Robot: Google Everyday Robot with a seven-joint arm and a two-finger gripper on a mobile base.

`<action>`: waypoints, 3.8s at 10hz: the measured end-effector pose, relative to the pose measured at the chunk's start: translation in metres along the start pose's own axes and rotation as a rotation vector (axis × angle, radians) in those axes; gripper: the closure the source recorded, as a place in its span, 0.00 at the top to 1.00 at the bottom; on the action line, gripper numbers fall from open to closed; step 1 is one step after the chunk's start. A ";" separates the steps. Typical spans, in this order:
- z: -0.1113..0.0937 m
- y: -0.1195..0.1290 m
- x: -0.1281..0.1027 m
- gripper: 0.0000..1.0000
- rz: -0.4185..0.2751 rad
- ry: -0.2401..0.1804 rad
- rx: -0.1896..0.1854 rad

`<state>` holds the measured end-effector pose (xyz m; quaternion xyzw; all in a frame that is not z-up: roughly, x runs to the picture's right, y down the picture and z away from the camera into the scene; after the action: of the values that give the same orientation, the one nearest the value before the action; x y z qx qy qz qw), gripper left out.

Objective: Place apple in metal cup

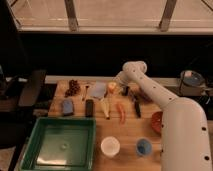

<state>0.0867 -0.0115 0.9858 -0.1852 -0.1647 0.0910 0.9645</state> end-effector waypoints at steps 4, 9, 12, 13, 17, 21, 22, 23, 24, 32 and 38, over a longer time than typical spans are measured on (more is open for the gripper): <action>0.010 0.000 0.001 0.43 0.007 -0.032 -0.015; 0.011 0.004 -0.003 0.00 0.018 -0.071 -0.030; -0.017 -0.003 -0.010 0.00 0.024 -0.084 -0.025; -0.044 -0.008 -0.017 0.00 0.017 -0.086 -0.026; -0.143 -0.005 -0.019 0.00 0.052 -0.053 -0.022; -0.223 0.063 -0.009 0.00 0.111 0.055 -0.055; -0.241 0.081 -0.010 0.00 0.120 0.080 -0.066; -0.265 0.104 -0.008 0.00 0.140 0.102 -0.080; -0.278 0.117 -0.003 0.00 0.157 0.114 -0.085; -0.282 0.123 -0.004 0.00 0.133 0.094 -0.097; -0.326 0.189 0.053 0.00 0.198 0.139 -0.074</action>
<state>0.2285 0.0668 0.6417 -0.2417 -0.0815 0.1668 0.9524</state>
